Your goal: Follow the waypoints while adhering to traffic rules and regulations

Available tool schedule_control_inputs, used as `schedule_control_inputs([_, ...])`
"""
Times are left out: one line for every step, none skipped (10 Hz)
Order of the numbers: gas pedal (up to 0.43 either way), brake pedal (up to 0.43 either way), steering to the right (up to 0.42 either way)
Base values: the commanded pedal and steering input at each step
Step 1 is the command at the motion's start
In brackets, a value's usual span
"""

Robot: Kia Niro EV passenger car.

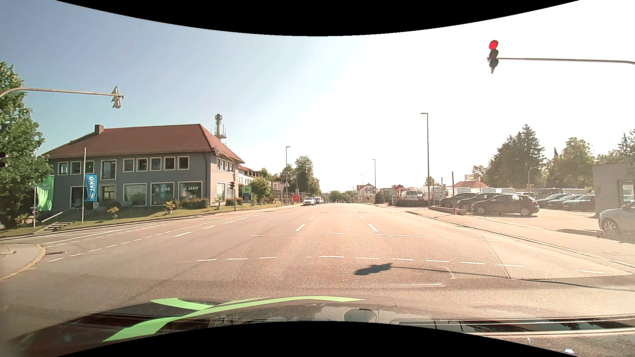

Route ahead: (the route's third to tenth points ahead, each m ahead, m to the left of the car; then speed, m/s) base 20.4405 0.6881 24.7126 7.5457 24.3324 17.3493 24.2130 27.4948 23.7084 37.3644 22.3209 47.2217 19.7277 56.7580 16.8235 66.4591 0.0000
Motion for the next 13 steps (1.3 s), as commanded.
schedule_control_inputs([0.000, 0.274, -0.005])
schedule_control_inputs([0.000, 0.274, -0.005])
schedule_control_inputs([0.000, 0.274, -0.005])
schedule_control_inputs([0.000, 0.274, -0.005])
schedule_control_inputs([0.000, 0.274, -0.005])
schedule_control_inputs([0.000, 0.280, -0.005])
schedule_control_inputs([0.000, 0.274, -0.005])
schedule_control_inputs([0.000, 0.274, -0.005])
schedule_control_inputs([0.000, 0.274, -0.005])
schedule_control_inputs([0.000, 0.274, -0.005])
schedule_control_inputs([0.000, 0.274, -0.005])
schedule_control_inputs([0.000, 0.274, -0.005])
schedule_control_inputs([0.000, 0.274, -0.005])
